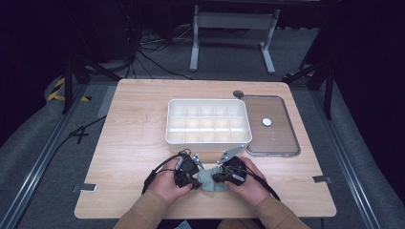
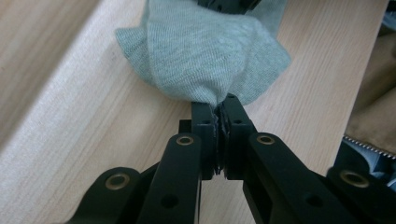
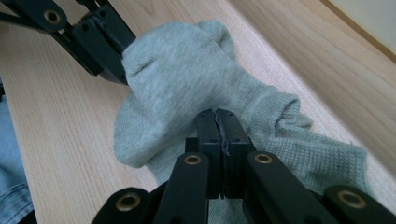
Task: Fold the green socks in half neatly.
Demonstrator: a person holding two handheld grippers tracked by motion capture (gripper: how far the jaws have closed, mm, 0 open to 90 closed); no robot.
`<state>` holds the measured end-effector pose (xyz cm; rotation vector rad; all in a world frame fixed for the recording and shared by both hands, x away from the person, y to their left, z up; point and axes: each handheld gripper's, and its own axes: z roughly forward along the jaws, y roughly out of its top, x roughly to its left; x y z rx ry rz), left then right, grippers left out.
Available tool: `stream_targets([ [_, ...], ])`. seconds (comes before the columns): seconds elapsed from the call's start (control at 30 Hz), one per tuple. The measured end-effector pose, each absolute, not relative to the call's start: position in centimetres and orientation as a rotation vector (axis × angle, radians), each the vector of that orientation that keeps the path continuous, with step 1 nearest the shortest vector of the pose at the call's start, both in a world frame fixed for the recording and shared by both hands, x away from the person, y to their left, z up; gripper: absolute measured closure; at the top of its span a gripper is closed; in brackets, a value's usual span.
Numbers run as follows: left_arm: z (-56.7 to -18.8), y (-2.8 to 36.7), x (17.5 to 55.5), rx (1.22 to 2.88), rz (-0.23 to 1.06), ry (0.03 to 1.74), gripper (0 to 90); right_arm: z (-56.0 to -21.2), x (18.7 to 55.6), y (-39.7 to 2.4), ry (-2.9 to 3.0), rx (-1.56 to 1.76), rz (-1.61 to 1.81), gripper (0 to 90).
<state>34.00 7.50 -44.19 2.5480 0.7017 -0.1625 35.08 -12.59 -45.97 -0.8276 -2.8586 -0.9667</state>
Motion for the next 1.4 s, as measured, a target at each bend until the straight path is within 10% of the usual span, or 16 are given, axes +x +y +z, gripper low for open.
stream_targets([
  [0.7,-41.4,6.5,33.5,2.471,-0.021,0.605,86.0,-46.1,34.6,-12.6,-2.819,-0.917,-0.993,90.0],
  [1.4,-43.5,6.9,34.6,2.521,-0.113,0.812,48.7,-46.1,34.4,-12.9,-2.819,-0.936,-0.989,90.0],
])
